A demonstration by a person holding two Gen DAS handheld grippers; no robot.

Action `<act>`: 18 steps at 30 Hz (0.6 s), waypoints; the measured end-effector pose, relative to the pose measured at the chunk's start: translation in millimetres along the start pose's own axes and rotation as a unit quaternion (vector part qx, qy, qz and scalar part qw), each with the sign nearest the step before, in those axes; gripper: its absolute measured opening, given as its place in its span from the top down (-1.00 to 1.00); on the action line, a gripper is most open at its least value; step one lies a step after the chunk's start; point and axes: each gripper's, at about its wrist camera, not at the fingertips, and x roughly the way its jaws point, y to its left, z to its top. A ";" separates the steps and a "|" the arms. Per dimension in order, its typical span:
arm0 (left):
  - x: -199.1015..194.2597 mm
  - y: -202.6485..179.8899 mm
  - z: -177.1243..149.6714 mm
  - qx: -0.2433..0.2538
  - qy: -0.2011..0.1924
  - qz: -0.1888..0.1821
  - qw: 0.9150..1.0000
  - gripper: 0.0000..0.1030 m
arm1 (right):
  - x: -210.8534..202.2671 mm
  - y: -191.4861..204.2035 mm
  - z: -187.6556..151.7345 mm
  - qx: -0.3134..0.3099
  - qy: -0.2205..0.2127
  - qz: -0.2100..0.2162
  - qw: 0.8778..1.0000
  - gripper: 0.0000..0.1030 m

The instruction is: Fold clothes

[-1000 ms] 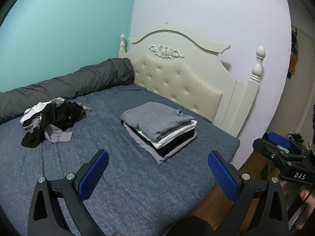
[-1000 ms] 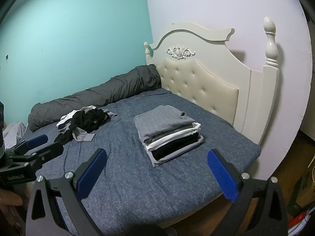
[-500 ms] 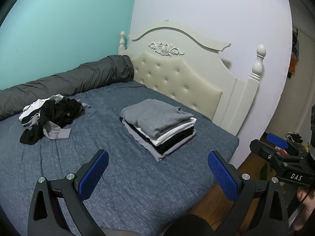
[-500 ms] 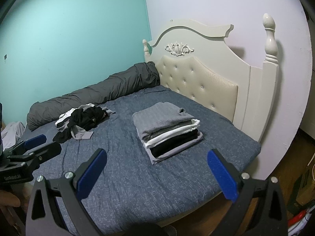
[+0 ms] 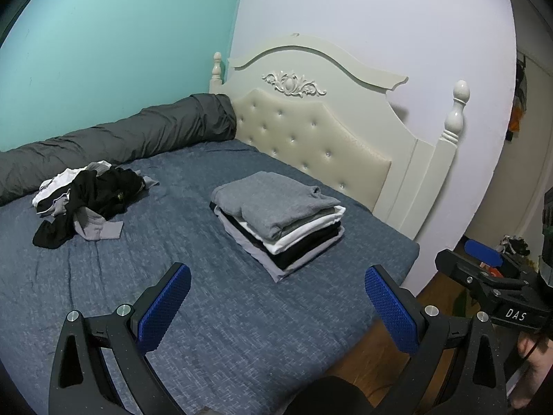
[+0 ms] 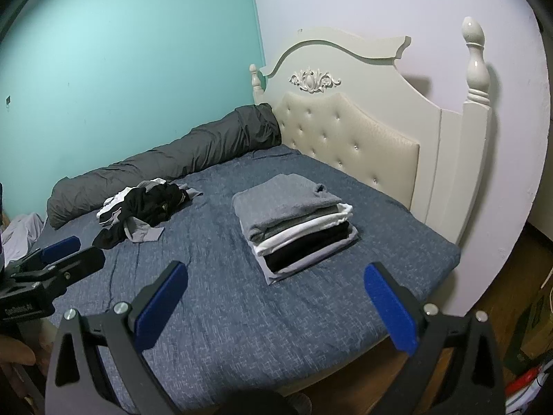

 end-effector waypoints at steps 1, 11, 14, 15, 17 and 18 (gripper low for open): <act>-0.1 0.7 0.1 -0.002 -0.001 0.000 1.000 -0.99 | 0.6 0.2 -0.2 -0.001 0.001 0.000 1.000 -0.99; 1.5 0.2 -1.5 -0.001 0.002 -0.006 1.000 -0.99 | 2.0 -0.5 -1.7 0.001 0.003 0.000 1.000 -0.99; 0.5 -1.6 -1.5 0.002 0.000 -0.004 1.000 -0.99 | 2.2 -0.9 -1.9 0.001 0.004 0.000 1.000 -0.99; 0.8 -1.8 -1.5 0.003 0.001 -0.004 1.000 -0.99 | 1.9 -1.3 -2.0 0.002 0.004 0.000 1.000 -0.99; 1.4 -1.5 -1.8 0.004 0.003 -0.003 1.000 -0.99 | 1.5 -1.6 -2.0 0.002 0.003 0.000 1.000 -0.99; 1.8 -1.1 -1.9 0.004 0.004 -0.002 1.000 -0.99 | 1.4 -1.8 -2.0 0.001 0.002 0.000 1.000 -0.99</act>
